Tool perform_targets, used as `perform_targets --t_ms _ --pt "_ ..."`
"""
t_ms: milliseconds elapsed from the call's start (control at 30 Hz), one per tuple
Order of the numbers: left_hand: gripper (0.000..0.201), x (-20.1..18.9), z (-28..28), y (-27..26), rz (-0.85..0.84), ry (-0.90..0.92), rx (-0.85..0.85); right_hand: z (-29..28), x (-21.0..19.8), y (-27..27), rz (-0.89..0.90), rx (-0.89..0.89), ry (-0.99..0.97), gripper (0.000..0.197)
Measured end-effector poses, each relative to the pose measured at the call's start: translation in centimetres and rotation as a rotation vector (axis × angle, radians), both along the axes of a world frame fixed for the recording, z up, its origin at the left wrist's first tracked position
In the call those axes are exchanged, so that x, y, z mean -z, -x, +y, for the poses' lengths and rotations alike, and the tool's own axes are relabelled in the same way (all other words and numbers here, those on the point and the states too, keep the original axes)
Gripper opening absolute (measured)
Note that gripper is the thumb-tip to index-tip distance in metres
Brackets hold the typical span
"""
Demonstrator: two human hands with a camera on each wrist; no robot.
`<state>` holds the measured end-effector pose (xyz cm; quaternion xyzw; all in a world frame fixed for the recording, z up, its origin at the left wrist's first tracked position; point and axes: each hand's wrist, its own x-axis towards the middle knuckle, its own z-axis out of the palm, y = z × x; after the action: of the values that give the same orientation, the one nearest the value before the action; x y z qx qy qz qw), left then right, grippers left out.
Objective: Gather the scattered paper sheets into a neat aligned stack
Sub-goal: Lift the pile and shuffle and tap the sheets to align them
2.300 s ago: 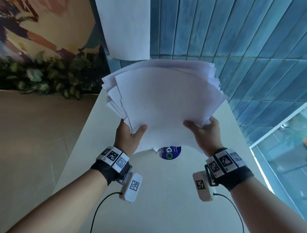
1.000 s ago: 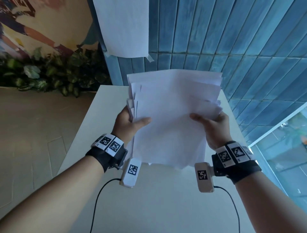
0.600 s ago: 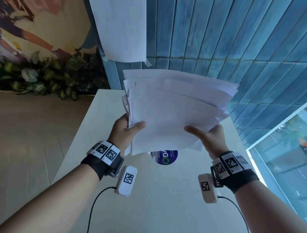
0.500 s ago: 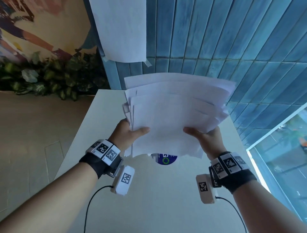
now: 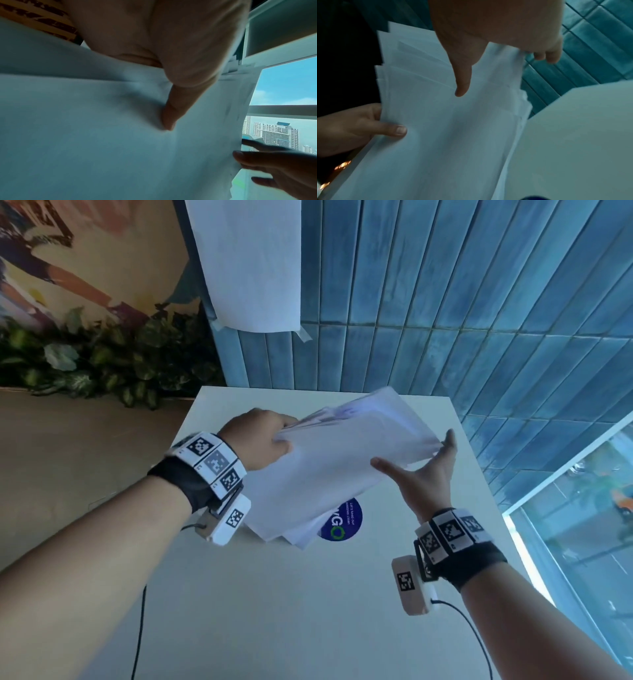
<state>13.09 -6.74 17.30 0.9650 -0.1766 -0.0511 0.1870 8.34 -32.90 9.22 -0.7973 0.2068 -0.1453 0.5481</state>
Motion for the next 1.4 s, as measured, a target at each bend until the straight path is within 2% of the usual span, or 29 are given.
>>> perform_targets --t_ms 67,100,167,233,267,333,433,533,633,700,900,967,1167,1233,1400 --pt "0.023 -0.8 -0.3 -0.2 -0.026 -0.07 0.029 0.2 -1.1 -0.2 -0.033 -0.04 0.139 0.134" --pt "0.022 -1.2 -0.6 -0.3 -0.037 -0.119 0.049 0.3 -1.6 -0.4 -0.061 -0.087 0.183 0.127" --pt "0.024 -1.8 -1.1 -0.2 -0.049 -0.221 0.1 0.4 -2.5 -0.7 -0.098 -0.23 0.187 0.09" --pt "0.022 -2.2 -1.7 -0.3 -0.043 -0.303 0.146 0.4 -3.0 -0.5 -0.105 -0.334 0.067 0.051" --pt "0.02 -2.4 -2.0 -0.4 -0.047 -0.342 0.169 0.4 -2.8 -0.4 -0.095 -0.357 0.011 0.038" --pt "0.022 -2.6 -2.7 -0.6 -0.075 -0.428 0.219 0.3 -2.0 0.3 -0.069 -0.384 -0.083 0.028" --pt "0.021 -2.2 -4.3 -0.4 -0.094 -0.52 0.281 0.2 0.3 1.4 -0.025 -0.326 -0.215 0.028" --pt "0.026 -0.6 -5.0 -0.3 -0.075 -0.514 0.294 -0.2 1.9 2.1 -0.003 -0.242 -0.306 0.022" --pt "0.017 1.2 -4.9 -0.2 -0.065 -0.426 0.263 -1.0 2.7 2.5 0.048 -0.235 -0.303 0.019" --pt "0.019 1.8 -4.8 -0.1 -0.061 -0.378 0.242 -1.5 3.0 2.6 0.08 -0.236 -0.29 0.017" --pt "0.014 3.4 -3.9 -0.2 -0.023 -0.357 0.212 -1.4 4.1 2.5 0.043 -0.278 -0.274 0.024" --pt "0.015 3.7 -3.8 -0.2 -0.056 -0.355 0.223 -1.6 4.0 2.5 0.028 -0.252 -0.304 0.021" --pt "0.019 2.7 -4.5 0.1 -0.24 -0.337 0.27 -1.8 3.4 1.9 0.026 -0.286 -0.326 0.036" --pt "0.02 2.8 -4.5 0.2 -0.218 -0.316 0.263 -1.7 3.3 1.8 0.031 -0.315 -0.324 0.038" --pt "0.02 4.3 -3.8 0.6 -0.143 -0.257 0.259 -1.4 3.9 2.0 0.066 -0.289 -0.29 0.027"
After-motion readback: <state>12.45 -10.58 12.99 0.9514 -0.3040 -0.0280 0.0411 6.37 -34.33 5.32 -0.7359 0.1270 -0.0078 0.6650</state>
